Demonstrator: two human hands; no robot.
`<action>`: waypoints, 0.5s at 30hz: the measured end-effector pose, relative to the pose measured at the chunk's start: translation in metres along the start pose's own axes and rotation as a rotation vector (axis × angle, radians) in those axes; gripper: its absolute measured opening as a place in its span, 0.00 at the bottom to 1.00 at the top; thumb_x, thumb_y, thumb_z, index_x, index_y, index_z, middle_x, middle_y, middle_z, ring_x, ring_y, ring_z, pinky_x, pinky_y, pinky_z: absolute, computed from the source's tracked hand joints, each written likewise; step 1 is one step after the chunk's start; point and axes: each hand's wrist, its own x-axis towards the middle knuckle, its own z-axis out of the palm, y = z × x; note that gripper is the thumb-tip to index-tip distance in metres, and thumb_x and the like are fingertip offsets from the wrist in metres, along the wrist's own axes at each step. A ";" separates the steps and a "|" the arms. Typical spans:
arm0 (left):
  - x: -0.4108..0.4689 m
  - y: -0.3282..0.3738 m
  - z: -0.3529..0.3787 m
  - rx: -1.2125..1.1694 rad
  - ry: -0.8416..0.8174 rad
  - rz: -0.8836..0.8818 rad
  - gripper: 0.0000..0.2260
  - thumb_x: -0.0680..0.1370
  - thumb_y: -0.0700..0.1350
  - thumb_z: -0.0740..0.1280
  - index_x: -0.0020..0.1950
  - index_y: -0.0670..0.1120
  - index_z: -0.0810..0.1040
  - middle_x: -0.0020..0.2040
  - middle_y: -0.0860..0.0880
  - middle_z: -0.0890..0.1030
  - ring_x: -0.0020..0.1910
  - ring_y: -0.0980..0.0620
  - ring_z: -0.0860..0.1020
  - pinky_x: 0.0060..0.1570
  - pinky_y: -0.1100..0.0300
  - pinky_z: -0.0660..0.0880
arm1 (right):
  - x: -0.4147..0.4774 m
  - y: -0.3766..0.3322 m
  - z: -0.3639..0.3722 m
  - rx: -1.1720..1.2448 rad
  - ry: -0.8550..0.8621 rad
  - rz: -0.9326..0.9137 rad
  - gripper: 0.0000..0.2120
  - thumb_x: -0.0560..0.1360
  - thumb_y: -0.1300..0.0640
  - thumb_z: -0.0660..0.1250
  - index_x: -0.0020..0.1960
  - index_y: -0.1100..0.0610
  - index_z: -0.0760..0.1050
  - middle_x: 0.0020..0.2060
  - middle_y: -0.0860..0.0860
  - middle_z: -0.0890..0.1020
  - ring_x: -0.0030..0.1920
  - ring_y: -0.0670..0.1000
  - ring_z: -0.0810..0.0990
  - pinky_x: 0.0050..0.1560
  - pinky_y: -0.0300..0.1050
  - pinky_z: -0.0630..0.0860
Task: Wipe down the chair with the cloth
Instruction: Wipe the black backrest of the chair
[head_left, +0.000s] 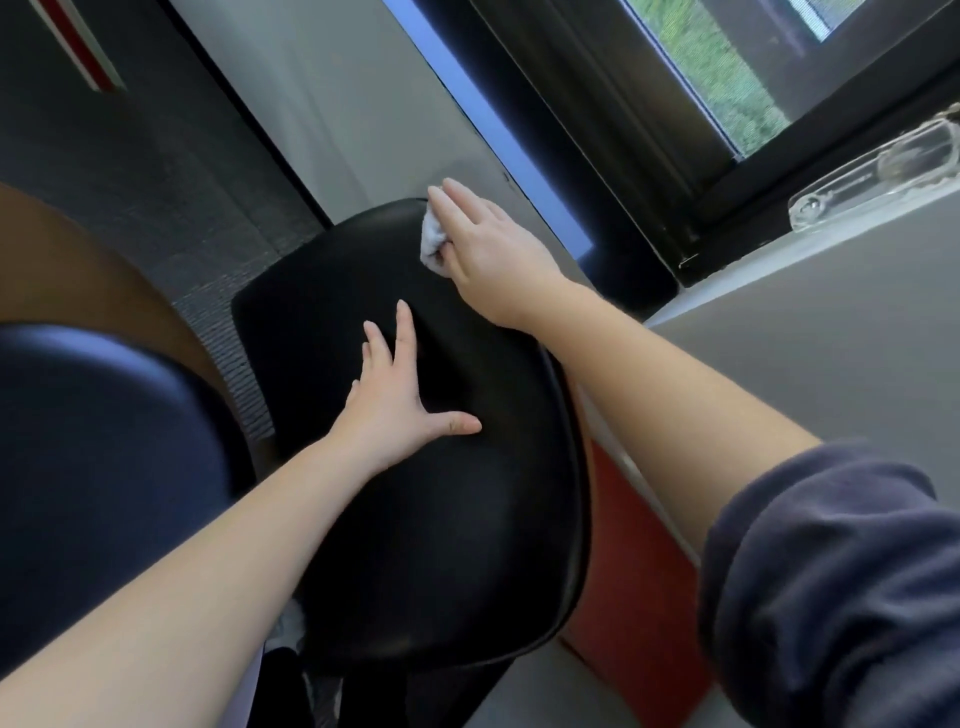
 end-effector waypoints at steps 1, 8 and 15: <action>-0.001 0.000 0.000 0.001 -0.004 -0.001 0.63 0.64 0.63 0.76 0.75 0.56 0.26 0.77 0.39 0.32 0.78 0.41 0.39 0.75 0.38 0.53 | -0.013 0.004 0.000 -0.004 0.002 -0.001 0.17 0.76 0.56 0.47 0.61 0.56 0.67 0.62 0.53 0.72 0.58 0.53 0.72 0.58 0.51 0.75; -0.025 -0.005 0.016 -0.001 -0.085 0.068 0.61 0.66 0.64 0.74 0.75 0.53 0.27 0.77 0.40 0.30 0.77 0.43 0.35 0.76 0.39 0.48 | -0.124 0.000 -0.003 0.063 -0.043 0.145 0.26 0.84 0.57 0.52 0.80 0.60 0.49 0.80 0.56 0.48 0.79 0.57 0.45 0.76 0.57 0.51; -0.060 -0.016 0.043 0.104 -0.150 0.141 0.61 0.65 0.66 0.73 0.76 0.53 0.27 0.76 0.42 0.28 0.77 0.42 0.35 0.75 0.39 0.48 | -0.228 -0.025 0.015 0.118 -0.019 0.241 0.27 0.83 0.54 0.49 0.80 0.58 0.46 0.80 0.53 0.44 0.79 0.53 0.40 0.78 0.57 0.45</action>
